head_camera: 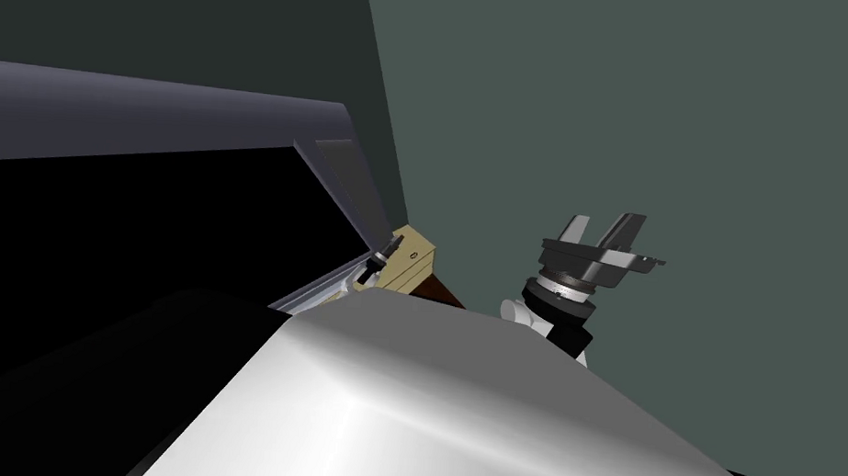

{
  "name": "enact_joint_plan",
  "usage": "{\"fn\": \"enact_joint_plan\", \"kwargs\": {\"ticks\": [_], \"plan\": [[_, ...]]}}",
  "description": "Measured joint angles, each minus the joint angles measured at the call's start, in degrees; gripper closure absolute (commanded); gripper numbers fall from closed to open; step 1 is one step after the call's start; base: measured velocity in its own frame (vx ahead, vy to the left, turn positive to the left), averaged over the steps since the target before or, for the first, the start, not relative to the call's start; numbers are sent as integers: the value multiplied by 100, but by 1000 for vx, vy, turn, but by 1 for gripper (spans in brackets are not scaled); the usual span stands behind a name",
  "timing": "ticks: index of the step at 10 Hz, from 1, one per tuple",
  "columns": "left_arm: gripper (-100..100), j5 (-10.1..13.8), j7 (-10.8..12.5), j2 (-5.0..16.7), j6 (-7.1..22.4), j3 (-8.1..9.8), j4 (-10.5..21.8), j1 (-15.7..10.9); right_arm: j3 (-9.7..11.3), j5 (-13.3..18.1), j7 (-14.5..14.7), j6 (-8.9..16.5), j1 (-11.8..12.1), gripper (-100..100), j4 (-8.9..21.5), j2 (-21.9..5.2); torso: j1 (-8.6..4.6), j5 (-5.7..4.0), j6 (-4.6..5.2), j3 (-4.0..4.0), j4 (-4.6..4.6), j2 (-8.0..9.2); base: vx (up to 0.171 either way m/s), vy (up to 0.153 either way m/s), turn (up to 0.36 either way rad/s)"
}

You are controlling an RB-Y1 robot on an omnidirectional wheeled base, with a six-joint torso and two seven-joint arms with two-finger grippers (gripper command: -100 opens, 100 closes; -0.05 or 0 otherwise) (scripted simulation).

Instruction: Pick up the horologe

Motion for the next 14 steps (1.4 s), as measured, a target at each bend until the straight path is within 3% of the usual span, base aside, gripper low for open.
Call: {"fn": "enact_joint_plan", "kwargs": {"ticks": [10,12,14], "plan": [[-100,-428,-562,416,-27,-343,1595,-370,0,0,0,0,0,0,0,0,1,0,-1,0,0,1,31,4,-116],[-100,-538,-718,546,-87,-450,2162,-535,0,0,0,0,0,0,0,0,2,0,1,-3,-1,-5,44,14,-233],[-100,-649,-860,660,-7,-569,2393,-500,0,0,0,0,1,0,0,0,4,1,-3,-2,-1,-3,32,16,-92]]}}
